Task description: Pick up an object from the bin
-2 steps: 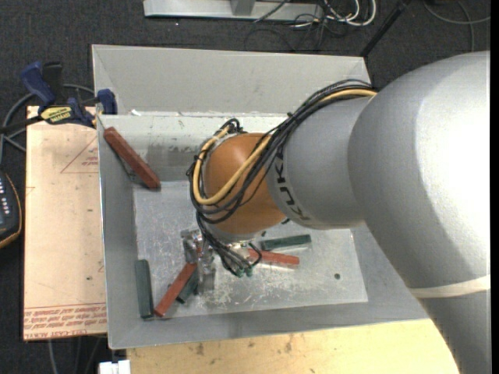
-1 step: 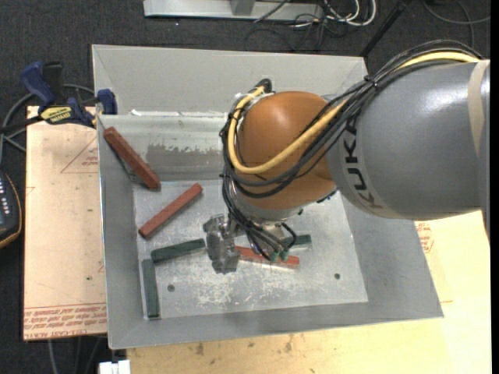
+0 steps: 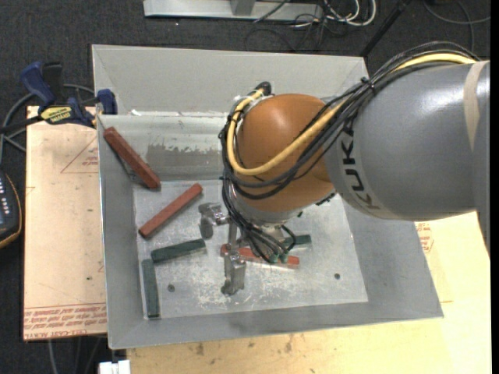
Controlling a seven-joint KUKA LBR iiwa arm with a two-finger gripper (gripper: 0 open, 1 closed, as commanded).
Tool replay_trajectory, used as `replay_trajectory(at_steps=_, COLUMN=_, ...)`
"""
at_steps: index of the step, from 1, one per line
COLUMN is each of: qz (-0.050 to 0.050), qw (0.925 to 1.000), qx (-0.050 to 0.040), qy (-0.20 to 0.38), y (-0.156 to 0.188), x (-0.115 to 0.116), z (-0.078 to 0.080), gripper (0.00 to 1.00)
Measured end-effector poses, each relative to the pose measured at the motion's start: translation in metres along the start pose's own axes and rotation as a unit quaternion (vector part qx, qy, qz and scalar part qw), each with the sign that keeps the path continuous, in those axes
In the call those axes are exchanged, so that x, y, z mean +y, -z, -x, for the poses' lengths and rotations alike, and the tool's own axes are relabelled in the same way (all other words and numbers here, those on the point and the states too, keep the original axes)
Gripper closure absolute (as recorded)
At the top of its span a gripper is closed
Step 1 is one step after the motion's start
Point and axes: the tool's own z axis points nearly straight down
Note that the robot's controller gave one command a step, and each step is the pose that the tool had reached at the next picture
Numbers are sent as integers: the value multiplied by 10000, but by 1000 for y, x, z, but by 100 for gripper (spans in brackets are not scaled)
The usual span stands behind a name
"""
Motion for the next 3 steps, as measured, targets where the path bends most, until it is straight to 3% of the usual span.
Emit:
replay_trajectory(at_steps=1, qz=2, qw=9997, qx=20, qy=-246, y=-142, x=34, z=64, gripper=0)
replay_trajectory(at_steps=2, qz=4, qw=9997, qx=3, qy=-263, y=-136, x=34, z=66, gripper=100)
replay_trajectory(at_steps=3, qz=9, qw=9998, qx=-44, qy=-193, y=30, x=55, z=50, gripper=100)
